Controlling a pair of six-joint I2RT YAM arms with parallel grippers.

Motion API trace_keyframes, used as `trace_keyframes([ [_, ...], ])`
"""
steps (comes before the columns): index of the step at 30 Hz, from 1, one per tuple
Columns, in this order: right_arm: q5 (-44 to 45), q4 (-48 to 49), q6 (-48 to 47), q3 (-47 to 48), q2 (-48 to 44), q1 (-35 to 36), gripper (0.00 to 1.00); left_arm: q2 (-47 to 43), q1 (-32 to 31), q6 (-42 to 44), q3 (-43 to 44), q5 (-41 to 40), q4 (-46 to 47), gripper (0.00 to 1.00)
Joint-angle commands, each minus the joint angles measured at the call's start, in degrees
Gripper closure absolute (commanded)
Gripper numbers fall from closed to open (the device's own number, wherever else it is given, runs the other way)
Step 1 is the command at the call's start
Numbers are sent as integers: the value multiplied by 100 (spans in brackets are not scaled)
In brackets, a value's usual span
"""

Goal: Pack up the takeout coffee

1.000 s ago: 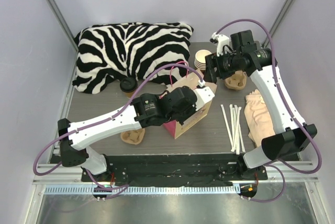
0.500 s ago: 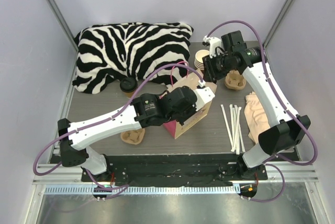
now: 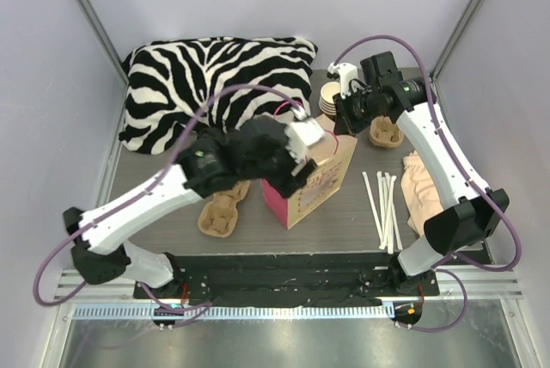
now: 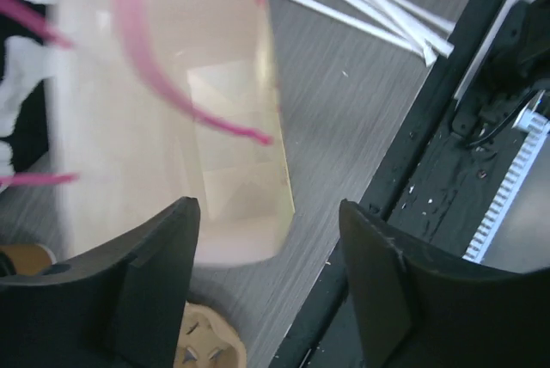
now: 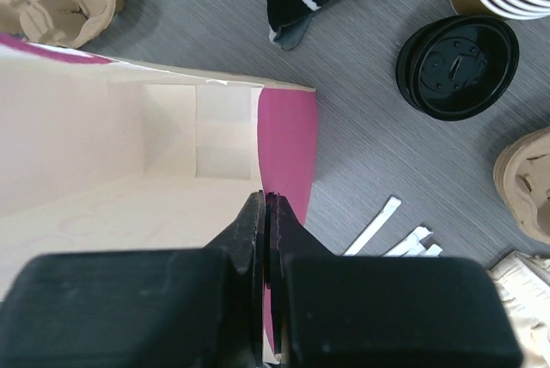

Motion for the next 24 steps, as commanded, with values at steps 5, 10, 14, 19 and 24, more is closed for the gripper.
trace_keyframes([
  [5,-439,-95,-594,-144,-349,42,99,-1591,2035,-211,659,2235,-37,0],
  [10,-773,-174,-954,-136,-402,42,99,-1567,3554,-10,484,2434,-958,0],
  [14,-940,-376,-1332,-127,-420,42,99,-1268,5215,927,-219,4289,-1442,0],
  [19,-1028,-552,-1772,-250,-586,60,99,-495,6387,2317,-580,5312,-1531,3],
  [24,-967,-544,-2062,-364,-744,103,99,445,6082,3625,-81,4663,-2108,2],
])
